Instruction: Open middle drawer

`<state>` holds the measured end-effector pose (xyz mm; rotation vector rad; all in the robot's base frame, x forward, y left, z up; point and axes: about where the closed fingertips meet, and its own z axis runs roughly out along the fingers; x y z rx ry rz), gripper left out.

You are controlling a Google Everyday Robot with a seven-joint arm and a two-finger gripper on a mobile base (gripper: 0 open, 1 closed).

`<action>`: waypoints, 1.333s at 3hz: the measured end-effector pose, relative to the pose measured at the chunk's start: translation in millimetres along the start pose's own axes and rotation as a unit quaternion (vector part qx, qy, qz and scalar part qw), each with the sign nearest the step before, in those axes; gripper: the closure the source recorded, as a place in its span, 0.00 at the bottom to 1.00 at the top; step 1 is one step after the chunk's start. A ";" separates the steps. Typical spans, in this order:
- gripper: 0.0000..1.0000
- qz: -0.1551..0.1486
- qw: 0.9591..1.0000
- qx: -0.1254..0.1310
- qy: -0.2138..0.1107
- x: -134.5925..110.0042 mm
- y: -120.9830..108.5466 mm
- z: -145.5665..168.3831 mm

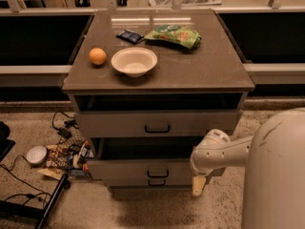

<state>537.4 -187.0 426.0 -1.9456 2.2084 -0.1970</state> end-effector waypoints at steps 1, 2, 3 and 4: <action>0.18 -0.001 1.000 -0.015 -0.014 -3.2 2.8 8.8; 0.41 0.006 0.999 -0.027 -0.025 3.3 13.3 5.3; 0.64 0.012 0.999 -0.021 -0.026 14.4 23.7 -10.8; 0.88 0.020 0.999 -0.017 -0.017 23.4 33.4 -21.9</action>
Offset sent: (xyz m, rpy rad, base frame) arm -0.0294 -0.0141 -0.0011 0.0940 0.0722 -0.0121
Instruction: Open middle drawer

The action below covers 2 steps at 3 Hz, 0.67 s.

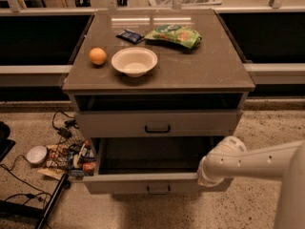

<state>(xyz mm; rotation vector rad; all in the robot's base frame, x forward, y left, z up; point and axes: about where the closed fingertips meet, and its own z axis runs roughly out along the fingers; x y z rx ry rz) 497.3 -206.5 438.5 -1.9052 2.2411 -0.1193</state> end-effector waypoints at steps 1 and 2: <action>0.89 0.004 1.000 0.001 0.005 4.8 6.1 -5.8; 0.66 0.004 1.000 0.001 0.006 4.8 6.8 -5.3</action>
Offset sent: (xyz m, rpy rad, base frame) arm -0.0078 -0.0041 0.0041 -0.0093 -0.0004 -0.0109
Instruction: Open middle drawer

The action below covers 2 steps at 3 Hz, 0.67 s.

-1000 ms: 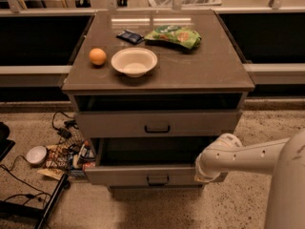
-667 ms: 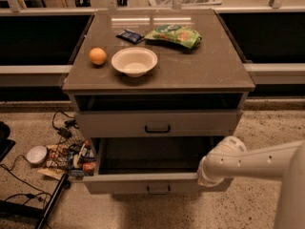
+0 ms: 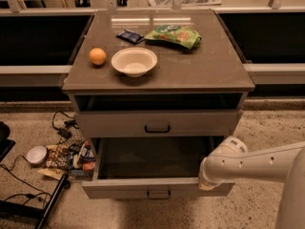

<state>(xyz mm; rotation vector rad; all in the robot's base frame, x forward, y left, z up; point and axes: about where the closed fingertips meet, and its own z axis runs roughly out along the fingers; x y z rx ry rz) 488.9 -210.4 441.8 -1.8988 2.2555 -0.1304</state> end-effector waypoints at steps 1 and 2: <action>0.43 0.000 1.000 -0.001 0.000 0.0 0.8 0.7; 0.20 0.000 1.000 -0.002 0.000 0.0 1.6 1.4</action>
Offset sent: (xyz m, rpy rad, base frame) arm -0.0006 0.0002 -0.0009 0.0000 0.0020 0.0007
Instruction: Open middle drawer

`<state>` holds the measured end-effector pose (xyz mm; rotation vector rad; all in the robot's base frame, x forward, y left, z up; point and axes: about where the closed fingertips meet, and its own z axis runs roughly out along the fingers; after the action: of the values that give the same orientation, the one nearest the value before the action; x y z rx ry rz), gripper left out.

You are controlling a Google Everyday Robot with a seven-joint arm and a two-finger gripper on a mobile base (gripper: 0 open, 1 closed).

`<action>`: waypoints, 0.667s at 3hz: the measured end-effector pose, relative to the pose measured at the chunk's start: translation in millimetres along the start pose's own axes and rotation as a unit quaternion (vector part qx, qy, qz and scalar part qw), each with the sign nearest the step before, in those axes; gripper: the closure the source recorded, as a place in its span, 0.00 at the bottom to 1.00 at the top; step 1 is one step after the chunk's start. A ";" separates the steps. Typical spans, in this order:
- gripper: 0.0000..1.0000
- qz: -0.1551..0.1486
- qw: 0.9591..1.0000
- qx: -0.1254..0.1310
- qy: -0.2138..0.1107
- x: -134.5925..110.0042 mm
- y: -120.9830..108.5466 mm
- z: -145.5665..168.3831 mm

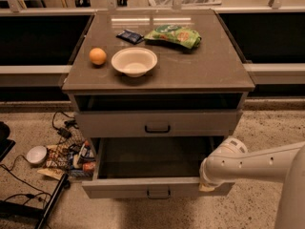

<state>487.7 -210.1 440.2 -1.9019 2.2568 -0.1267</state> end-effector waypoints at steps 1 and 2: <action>0.00 0.000 1.000 -0.001 0.000 0.1 0.8 0.7; 0.00 0.001 1.000 -0.002 0.000 0.3 0.7 1.5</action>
Offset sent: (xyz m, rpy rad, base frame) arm -0.0006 0.0001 -0.0007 0.0000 0.0016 0.0003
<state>487.2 -210.2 438.5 -1.9023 2.2600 -0.1237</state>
